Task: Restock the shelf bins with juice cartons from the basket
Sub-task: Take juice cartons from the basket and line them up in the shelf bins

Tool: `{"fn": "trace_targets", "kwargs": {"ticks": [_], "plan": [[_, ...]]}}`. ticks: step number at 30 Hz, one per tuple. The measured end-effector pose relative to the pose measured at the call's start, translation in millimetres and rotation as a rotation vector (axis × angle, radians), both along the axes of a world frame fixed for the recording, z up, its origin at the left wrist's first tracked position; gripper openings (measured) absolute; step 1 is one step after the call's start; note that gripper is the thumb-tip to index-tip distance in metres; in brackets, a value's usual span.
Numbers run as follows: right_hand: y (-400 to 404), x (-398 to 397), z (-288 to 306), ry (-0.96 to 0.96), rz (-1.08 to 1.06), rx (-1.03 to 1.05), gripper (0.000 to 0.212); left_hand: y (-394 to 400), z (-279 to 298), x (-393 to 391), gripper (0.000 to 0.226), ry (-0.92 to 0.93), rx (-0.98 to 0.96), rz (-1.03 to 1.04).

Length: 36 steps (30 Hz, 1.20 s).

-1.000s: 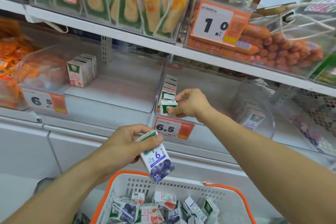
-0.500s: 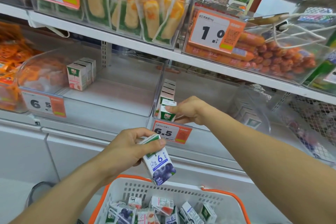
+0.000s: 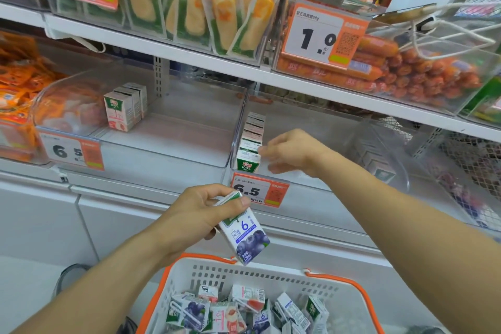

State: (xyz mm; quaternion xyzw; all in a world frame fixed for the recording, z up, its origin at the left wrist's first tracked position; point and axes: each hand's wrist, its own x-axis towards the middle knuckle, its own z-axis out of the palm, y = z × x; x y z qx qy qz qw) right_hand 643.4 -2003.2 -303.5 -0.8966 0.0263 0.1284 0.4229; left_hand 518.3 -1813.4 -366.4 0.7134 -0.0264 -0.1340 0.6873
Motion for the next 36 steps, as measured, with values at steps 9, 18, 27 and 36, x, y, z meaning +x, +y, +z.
{"fn": "trace_targets", "kwargs": {"ticks": [9,18,27,36], "plan": [[-54,-107,7,-0.126,0.541,-0.113,0.056,-46,7,-4,0.024,-0.095,-0.016,-0.064],[-133,-138,-10,-0.231,0.312,0.17,0.063,-111,12,9,0.061,-0.213,-0.024,0.016],[-279,-137,14,-0.734,-0.273,0.652,0.045,-166,-9,44,0.038,-0.96,0.587,0.167],[-311,-46,-20,-0.606,-0.374,-0.018,0.046,-176,-39,63,0.017,-1.105,0.728,0.217]]}}
